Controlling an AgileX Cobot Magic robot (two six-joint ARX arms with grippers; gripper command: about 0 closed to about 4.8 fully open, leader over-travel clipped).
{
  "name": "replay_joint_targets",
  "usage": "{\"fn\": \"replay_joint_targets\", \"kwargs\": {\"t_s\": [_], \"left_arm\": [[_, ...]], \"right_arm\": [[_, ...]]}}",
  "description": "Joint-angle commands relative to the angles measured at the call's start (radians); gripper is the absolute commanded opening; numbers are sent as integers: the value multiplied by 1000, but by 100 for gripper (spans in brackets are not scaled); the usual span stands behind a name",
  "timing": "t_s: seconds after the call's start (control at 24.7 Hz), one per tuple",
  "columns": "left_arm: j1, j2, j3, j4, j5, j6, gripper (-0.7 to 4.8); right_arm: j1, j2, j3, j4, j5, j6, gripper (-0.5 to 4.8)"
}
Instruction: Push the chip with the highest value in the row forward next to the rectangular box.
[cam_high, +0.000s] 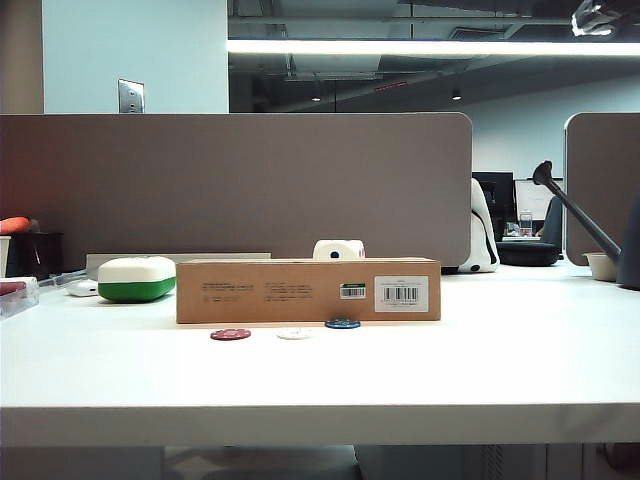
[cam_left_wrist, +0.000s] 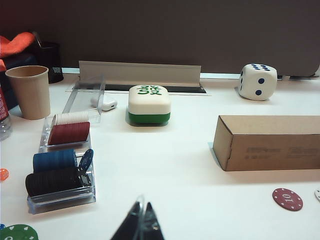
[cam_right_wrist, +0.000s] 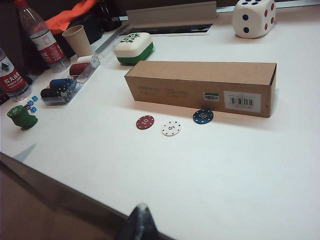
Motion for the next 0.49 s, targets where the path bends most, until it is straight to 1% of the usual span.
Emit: {"fn": "replay_joint_targets", "kwargs": {"t_s": [0.04,0.36,0.49], "left_arm": [[0,0,4,12,0,5,-5],[0,0,4,12,0,5,-5],[0,0,4,12,0,5,-5]], "right_arm": [[0,0,3,15,0,1,-5],[-1,-2,3,14,0,0,-5],[-40,-46,1,7,-8,-9,-5]]}}
